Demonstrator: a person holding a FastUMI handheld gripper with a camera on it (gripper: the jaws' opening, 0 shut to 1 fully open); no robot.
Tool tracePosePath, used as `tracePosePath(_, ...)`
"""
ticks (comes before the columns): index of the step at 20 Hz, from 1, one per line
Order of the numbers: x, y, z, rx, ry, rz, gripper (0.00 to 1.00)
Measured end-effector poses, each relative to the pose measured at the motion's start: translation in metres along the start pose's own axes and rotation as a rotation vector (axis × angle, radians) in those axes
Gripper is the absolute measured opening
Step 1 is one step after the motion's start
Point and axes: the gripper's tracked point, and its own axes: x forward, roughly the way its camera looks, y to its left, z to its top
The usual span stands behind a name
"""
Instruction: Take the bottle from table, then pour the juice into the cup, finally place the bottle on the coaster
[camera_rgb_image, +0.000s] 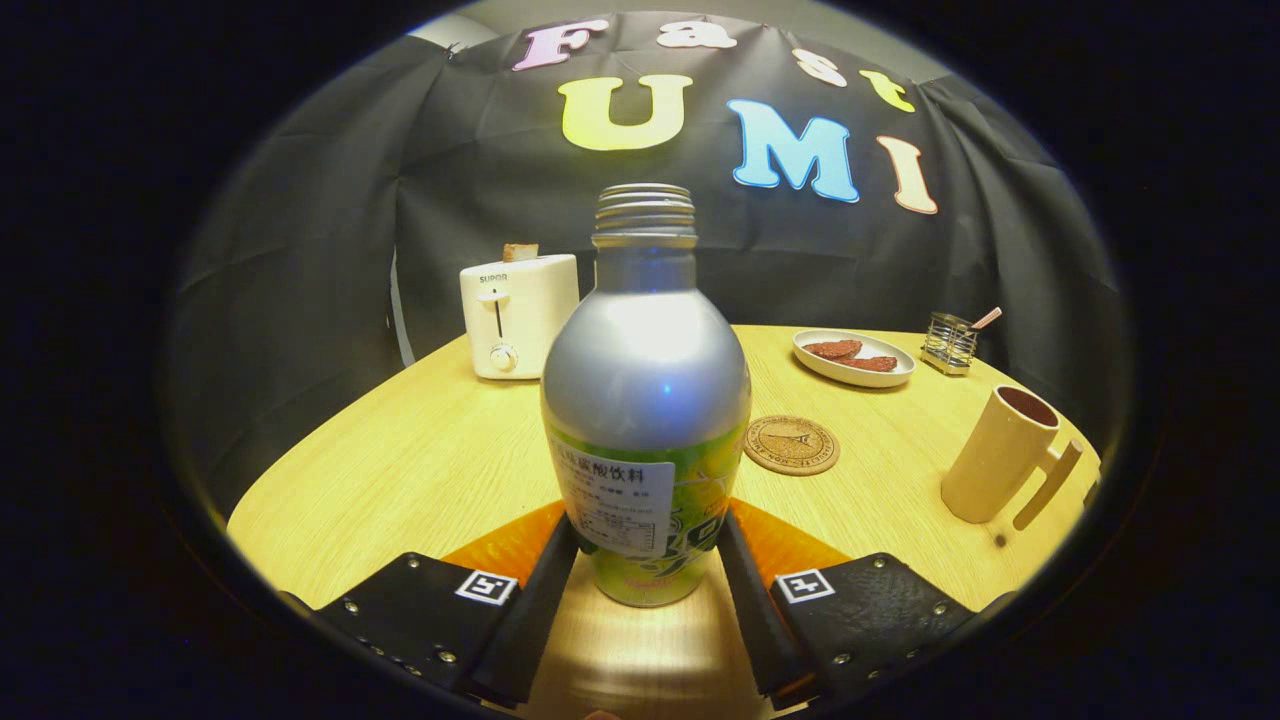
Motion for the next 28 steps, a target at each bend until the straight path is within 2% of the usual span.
tracePosePath(6, -0.009, 0.0, 0.026, 0.087, -0.012, 0.031, 0.74)
tracePosePath(10, -0.012, -0.011, 0.042, 0.111, 0.037, 0.032, 0.74)
tracePosePath(12, -0.012, -0.02, 0.05, 0.125, 0.048, 0.038, 0.71)
tracePosePath(20, -0.024, -0.048, 0.08, 0.377, 0.011, 0.082, 0.7)
tracePosePath(28, -0.028, -0.071, 0.094, 0.512, 0.006, 0.116, 0.7)
